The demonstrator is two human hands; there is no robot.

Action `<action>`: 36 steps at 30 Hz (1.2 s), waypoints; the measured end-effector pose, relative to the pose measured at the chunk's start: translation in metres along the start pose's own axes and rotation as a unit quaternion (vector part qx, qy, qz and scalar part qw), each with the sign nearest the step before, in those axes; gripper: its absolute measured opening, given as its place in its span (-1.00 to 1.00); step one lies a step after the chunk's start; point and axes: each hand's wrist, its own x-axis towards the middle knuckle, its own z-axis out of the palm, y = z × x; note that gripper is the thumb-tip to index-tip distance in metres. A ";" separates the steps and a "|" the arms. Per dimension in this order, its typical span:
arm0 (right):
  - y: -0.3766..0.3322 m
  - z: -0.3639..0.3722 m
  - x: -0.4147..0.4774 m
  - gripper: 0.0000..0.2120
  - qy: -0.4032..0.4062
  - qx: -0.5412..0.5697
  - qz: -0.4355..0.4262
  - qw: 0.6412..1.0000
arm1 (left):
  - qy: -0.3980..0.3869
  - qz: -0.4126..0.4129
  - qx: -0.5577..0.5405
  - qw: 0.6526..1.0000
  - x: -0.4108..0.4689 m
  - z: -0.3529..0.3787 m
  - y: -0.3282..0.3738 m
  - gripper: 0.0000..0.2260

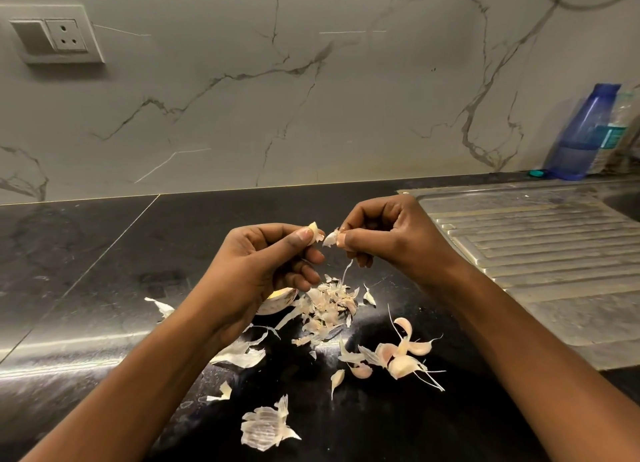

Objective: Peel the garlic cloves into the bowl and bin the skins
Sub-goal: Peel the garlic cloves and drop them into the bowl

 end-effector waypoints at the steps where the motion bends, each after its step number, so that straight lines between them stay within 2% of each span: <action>1: 0.000 0.000 0.000 -0.96 0.001 -0.002 -0.003 1.000 | 0.002 -0.002 -0.005 1.000 0.000 0.000 0.000 -0.72; 7: 0.002 0.002 0.000 -0.90 0.001 -0.024 -0.039 0.999 | 0.002 -0.017 -0.031 0.999 0.002 -0.003 -0.002 -0.72; 12: 0.004 0.002 0.001 -0.78 0.007 -0.041 -0.033 0.999 | 0.000 -0.017 -0.022 1.000 0.002 -0.003 -0.003 -0.75; 16: 0.003 0.005 0.000 -0.90 0.005 -0.043 -0.023 0.999 | 0.002 0.014 0.040 0.999 0.002 -0.003 -0.004 -0.78; 24: 0.005 0.006 0.001 -0.83 -0.016 -0.070 -0.007 0.997 | -0.007 0.091 0.172 0.981 0.001 -0.005 -0.008 -0.78; 32: 0.010 0.008 0.001 -0.87 -0.019 -0.080 -0.009 0.997 | -0.034 0.087 0.183 0.979 0.000 -0.006 -0.007 -0.79; 36: 0.008 0.008 0.001 -0.90 -0.006 -0.064 -0.013 0.998 | -0.041 0.071 0.139 0.987 0.000 -0.004 -0.004 -0.76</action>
